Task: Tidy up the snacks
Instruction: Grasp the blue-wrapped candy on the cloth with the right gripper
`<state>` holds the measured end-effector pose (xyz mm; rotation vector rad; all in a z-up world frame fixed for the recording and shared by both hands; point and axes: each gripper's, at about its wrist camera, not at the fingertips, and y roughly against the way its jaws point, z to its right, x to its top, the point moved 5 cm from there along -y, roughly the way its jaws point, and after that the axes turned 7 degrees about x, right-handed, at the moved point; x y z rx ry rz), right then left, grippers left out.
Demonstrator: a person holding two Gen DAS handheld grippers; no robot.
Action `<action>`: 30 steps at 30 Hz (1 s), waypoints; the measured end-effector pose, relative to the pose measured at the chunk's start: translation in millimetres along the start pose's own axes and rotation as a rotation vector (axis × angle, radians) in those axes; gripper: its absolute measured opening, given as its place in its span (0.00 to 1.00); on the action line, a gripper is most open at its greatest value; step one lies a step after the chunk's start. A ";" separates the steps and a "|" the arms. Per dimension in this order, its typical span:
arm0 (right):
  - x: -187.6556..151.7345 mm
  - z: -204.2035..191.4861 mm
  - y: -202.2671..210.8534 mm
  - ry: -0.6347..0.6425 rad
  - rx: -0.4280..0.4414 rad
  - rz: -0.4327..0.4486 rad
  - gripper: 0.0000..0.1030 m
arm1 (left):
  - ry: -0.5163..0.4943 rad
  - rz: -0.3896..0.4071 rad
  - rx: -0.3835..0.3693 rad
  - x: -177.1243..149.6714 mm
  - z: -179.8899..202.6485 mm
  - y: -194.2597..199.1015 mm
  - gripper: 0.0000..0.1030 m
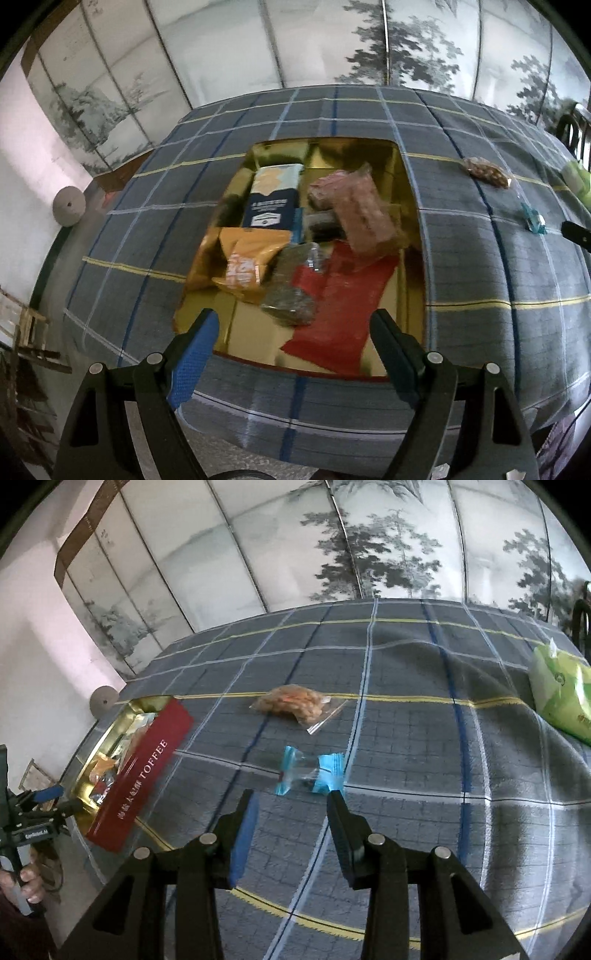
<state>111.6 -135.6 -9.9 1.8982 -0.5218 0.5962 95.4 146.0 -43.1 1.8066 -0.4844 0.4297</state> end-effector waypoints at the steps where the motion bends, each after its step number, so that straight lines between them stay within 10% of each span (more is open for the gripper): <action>1: 0.6 -0.7 -3.6 0.010 0.003 -0.005 0.38 | -0.006 0.002 -0.002 0.9 2.6 1.2 0.79; 18: 18.2 7.3 -54.5 0.179 -0.103 -0.094 0.63 | -0.108 -0.007 -0.027 19.7 57.1 4.6 0.79; 21: 15.7 11.2 -61.2 0.170 -0.094 -0.097 0.36 | -0.148 0.022 -0.044 30.1 76.5 10.3 0.78; 30: -2.4 70.9 8.1 0.180 -0.225 -0.026 0.34 | -0.179 -0.067 -0.330 73.9 141.0 8.4 0.73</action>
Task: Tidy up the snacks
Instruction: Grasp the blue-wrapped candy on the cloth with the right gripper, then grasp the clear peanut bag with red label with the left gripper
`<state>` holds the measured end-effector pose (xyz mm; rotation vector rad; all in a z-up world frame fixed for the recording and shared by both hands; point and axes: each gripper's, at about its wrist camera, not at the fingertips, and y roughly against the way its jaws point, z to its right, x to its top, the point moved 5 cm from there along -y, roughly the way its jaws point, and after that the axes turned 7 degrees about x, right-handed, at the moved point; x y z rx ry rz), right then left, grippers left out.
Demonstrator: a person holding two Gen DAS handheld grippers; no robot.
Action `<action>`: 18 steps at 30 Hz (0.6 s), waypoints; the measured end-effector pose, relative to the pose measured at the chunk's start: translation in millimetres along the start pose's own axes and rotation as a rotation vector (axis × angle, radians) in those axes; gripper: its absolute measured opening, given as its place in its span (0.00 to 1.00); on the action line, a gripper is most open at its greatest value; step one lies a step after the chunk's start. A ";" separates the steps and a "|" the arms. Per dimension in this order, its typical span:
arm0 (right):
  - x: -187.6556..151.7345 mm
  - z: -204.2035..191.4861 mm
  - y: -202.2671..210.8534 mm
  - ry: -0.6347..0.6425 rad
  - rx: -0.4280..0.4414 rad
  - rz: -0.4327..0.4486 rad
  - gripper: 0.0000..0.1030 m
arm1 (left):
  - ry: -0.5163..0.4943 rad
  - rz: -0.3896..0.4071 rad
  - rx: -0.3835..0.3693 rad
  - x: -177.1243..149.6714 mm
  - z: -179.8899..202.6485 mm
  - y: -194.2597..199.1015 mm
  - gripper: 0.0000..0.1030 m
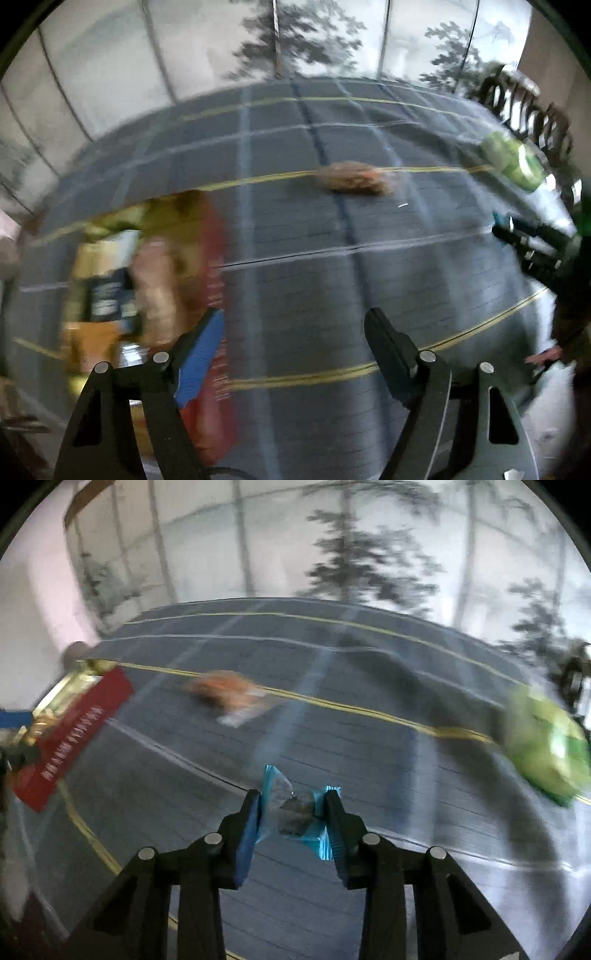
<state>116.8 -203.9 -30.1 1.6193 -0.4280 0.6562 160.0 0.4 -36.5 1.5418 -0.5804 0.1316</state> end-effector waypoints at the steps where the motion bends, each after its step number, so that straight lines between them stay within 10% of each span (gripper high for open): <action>1: -3.4 10.6 4.5 -0.010 -0.023 0.004 0.34 | 0.030 -0.015 -0.052 7.7 5.4 -3.4 0.73; 10: -45.3 101.8 34.4 -0.166 -0.097 0.046 0.34 | 0.418 -0.250 -0.314 83.2 35.0 -64.6 0.70; 18: -41.0 100.2 35.7 -0.141 -0.019 0.062 0.34 | 0.629 -0.395 -0.217 112.3 43.1 -113.3 0.66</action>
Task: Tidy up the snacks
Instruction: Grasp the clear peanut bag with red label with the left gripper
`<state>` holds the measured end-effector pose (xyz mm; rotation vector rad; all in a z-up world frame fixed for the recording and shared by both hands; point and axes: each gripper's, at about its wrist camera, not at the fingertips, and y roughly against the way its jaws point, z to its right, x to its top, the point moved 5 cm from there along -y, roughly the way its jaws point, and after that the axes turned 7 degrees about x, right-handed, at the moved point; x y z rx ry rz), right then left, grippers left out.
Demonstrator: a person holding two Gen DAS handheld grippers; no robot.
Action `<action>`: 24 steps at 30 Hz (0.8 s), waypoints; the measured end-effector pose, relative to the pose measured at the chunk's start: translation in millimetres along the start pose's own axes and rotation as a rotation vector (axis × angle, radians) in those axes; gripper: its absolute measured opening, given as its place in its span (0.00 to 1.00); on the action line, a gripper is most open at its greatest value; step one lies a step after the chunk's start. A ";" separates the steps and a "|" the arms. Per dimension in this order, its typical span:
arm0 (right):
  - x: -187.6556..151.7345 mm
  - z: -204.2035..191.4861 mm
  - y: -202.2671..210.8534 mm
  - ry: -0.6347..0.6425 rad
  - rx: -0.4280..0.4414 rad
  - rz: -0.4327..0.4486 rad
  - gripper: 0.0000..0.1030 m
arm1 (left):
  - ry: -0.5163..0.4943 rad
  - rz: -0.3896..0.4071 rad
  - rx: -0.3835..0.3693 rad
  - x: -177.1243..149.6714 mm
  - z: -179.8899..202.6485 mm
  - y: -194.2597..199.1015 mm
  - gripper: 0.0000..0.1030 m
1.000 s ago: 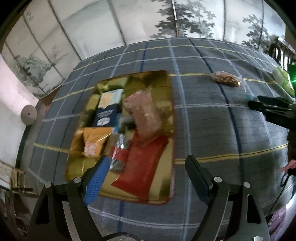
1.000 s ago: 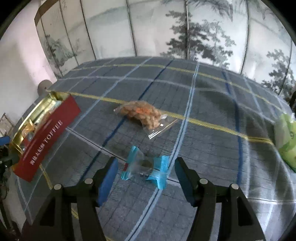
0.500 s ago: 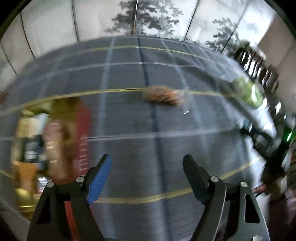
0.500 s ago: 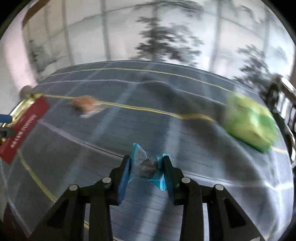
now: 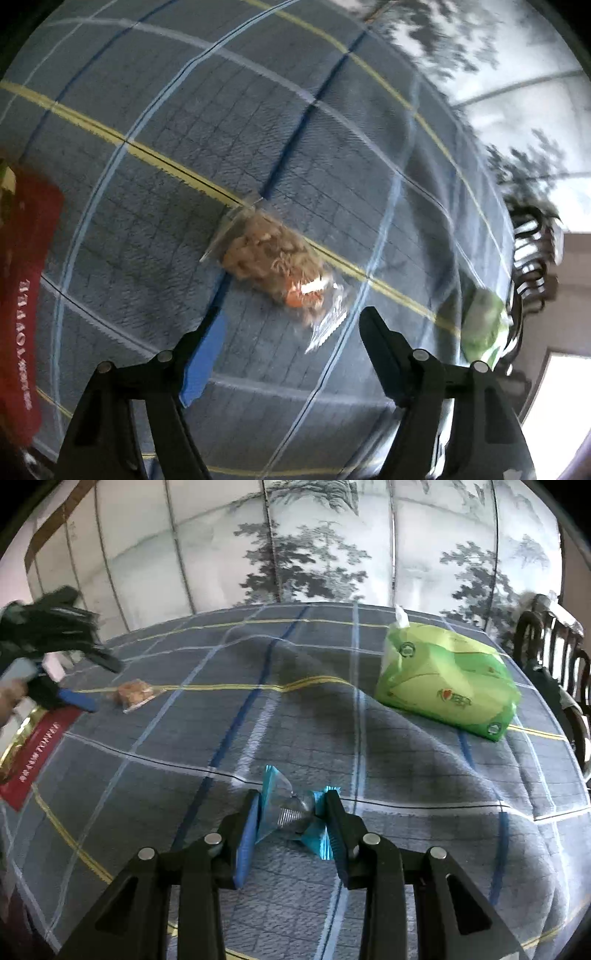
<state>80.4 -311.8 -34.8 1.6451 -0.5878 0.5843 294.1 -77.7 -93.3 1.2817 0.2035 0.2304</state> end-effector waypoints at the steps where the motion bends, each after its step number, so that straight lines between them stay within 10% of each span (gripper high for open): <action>1: 0.2 0.9 0.3 -0.007 0.019 0.003 0.34 | 0.016 0.001 0.016 2.0 3.7 -3.6 0.66; 11: 2.5 1.6 3.3 -0.028 0.098 0.030 0.35 | 0.077 0.014 0.197 14.5 24.0 -22.4 0.59; 18: 0.5 5.7 5.8 -0.070 0.120 0.039 0.35 | -0.071 0.024 0.286 6.0 28.3 -22.7 0.30; 24: 0.2 9.8 4.6 -0.080 0.117 0.033 0.36 | -0.280 0.066 0.235 -44.0 3.0 -12.9 0.29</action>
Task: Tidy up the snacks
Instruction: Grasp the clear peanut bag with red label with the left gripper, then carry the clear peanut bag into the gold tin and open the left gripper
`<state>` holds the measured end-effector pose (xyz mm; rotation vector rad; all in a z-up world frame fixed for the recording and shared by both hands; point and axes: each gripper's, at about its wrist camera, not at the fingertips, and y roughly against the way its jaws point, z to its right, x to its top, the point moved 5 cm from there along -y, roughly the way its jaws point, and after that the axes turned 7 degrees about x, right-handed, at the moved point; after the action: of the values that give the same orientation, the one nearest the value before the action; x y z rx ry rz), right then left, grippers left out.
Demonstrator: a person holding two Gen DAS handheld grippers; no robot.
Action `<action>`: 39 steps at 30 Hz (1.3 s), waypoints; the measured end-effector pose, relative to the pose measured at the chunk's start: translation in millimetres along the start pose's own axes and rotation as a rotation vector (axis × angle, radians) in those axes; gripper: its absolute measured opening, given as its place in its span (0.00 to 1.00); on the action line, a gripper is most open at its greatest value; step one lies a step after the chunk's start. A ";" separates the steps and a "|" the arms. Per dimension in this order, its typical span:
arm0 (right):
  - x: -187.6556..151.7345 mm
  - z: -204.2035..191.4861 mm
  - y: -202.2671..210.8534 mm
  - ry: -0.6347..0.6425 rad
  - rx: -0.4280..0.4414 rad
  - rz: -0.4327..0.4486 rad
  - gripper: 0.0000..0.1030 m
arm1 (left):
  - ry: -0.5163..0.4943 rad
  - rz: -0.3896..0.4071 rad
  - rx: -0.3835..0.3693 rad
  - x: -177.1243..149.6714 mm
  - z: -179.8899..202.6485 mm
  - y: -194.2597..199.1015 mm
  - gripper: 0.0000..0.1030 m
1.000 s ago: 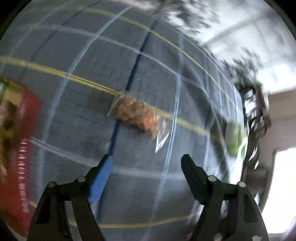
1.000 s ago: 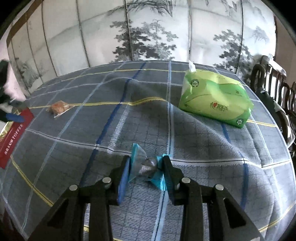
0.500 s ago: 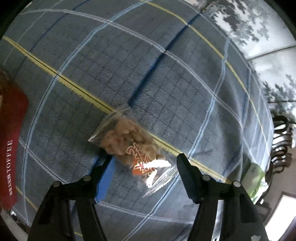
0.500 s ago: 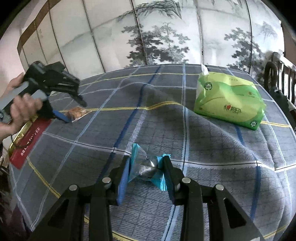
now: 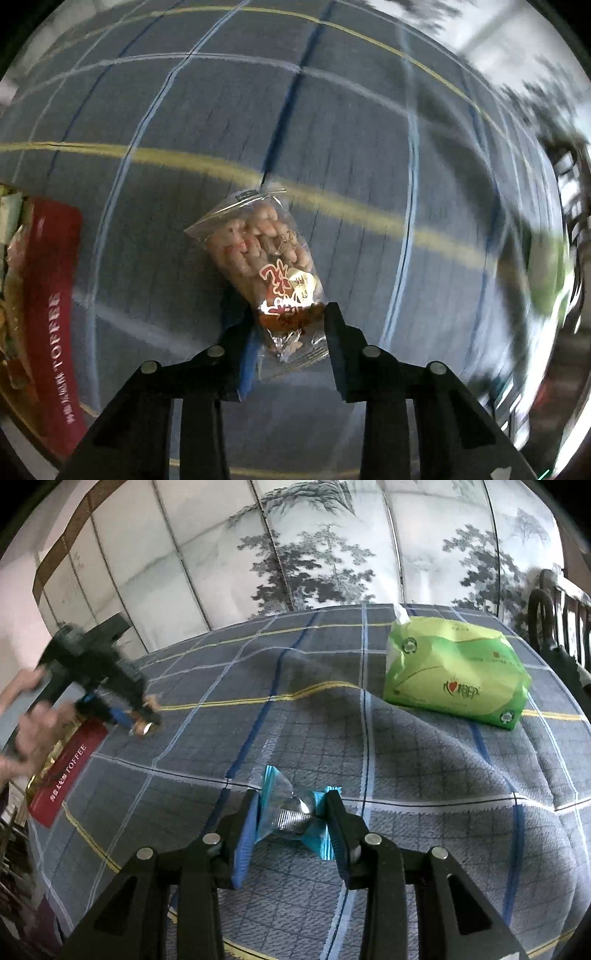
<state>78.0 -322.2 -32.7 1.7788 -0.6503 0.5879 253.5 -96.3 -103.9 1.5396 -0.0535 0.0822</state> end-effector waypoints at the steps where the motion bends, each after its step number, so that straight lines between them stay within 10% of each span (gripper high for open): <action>1: 0.0 2.2 -0.5 -0.012 0.001 -0.002 0.36 | -0.026 0.018 -0.013 -10.4 -1.9 1.6 0.29; 19: -2.9 -9.1 -12.3 0.070 -0.108 -0.057 0.36 | -0.107 0.248 -0.079 -146.8 -67.7 55.0 0.29; 28: -5.5 -17.4 -12.6 0.085 -0.175 -0.059 0.36 | -0.116 0.368 0.007 -170.0 -92.6 89.7 0.29; 39: -24.7 -77.2 -5.0 0.046 -0.055 -0.047 0.36 | -0.084 0.420 0.054 -180.5 -121.3 103.4 0.29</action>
<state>58.0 -243.5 -31.3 1.7199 -0.5868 0.5724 62.7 24.4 -20.2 1.5650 -0.4443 0.3538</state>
